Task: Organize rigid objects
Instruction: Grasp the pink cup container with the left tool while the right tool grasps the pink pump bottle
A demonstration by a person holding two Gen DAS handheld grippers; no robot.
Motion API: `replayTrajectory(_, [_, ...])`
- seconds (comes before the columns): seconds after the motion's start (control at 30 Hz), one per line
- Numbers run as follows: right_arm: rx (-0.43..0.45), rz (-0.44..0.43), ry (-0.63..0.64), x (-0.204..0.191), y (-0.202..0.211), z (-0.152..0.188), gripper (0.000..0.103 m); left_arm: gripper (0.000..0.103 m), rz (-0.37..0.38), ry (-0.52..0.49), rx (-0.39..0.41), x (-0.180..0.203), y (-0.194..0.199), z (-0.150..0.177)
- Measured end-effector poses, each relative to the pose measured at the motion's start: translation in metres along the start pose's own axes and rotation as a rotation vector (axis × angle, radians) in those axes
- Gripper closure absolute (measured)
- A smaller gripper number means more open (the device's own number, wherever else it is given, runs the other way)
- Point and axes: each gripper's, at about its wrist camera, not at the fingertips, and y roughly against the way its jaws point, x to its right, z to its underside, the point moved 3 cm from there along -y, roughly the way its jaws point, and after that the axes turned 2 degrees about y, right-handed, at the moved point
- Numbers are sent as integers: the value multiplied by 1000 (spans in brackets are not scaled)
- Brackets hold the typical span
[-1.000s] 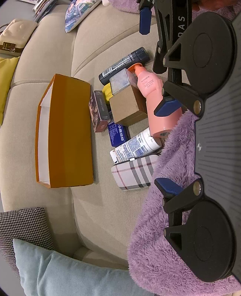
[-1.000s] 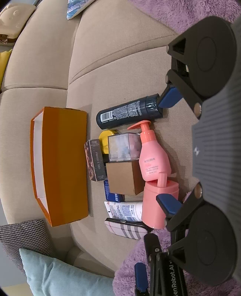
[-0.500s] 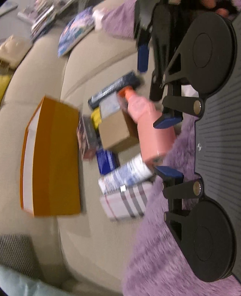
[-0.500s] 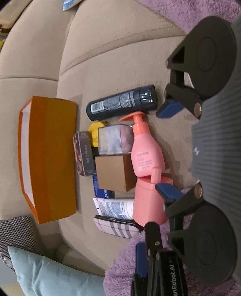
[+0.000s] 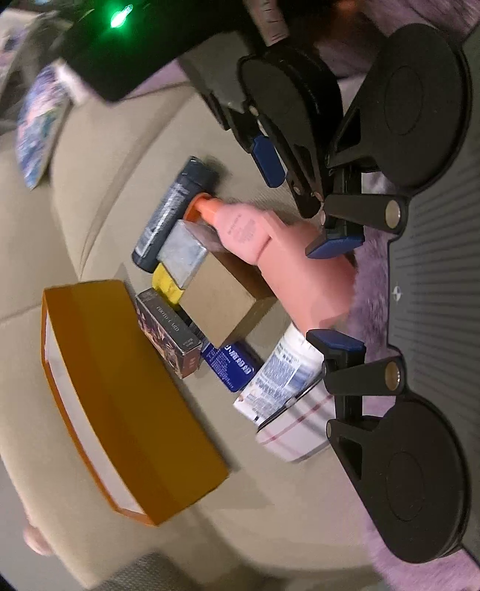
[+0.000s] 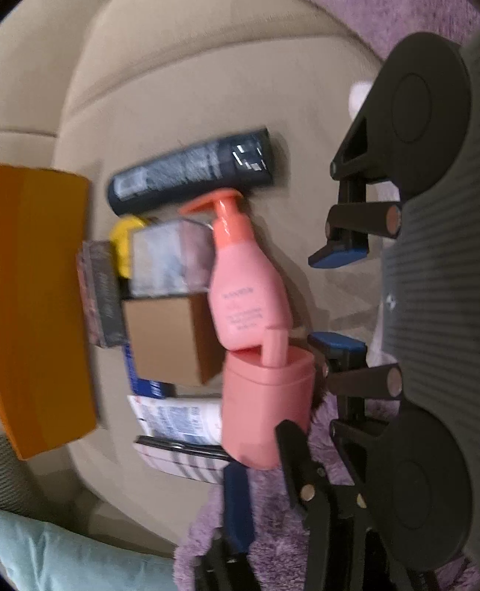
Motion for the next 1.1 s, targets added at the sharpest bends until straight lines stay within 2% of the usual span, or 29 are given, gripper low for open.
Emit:
replayTrajectory(0.1, [-44, -27, 13, -5, -10, 2, 64, 51, -18, -57, -11, 0, -1, 3])
replayTrajectory(0.17, [-61, -43, 20, -7, -15, 2, 68, 50, -17, -62, -19, -2, -1, 5])
replayTrajectory(0.2, [-51, -58, 22, -9, -15, 2, 70, 49, -20, -65, -23, -3, -1, 5])
replayTrajectory(0.27, [-11, -86, 24, -12, -10, -2, 81, 46, -34, -97, -32, -2, -1, 6])
replayTrajectory(0.4, [70, -56, 59, -19, 0, -6, 87, 35, -38, -182, -25, 6, -3, 8])
replayTrajectory(0.47, [92, -63, 58, -21, 3, -6, 89, 34, -80, -229, -15, 11, -6, 7])
replayTrajectory(0.53, [131, -60, 42, -20, 10, -9, 95, 34, -104, -264, -5, 15, -9, 5])
replayTrajectory(0.77, [137, -87, -14, -8, 13, -11, 95, 34, -90, -282, 9, 28, -26, -6])
replayTrajectory(0.93, [127, -45, -17, -3, 16, -10, 94, 32, -109, -324, 10, 37, -36, -4])
replayTrajectory(1.03, [134, -41, -32, 0, 19, -8, 93, 36, -97, -296, 16, 34, -34, -4])
replayTrajectory(1.1, [130, -17, -56, 6, 20, -7, 87, 36, -92, -232, 18, 27, -30, -5])
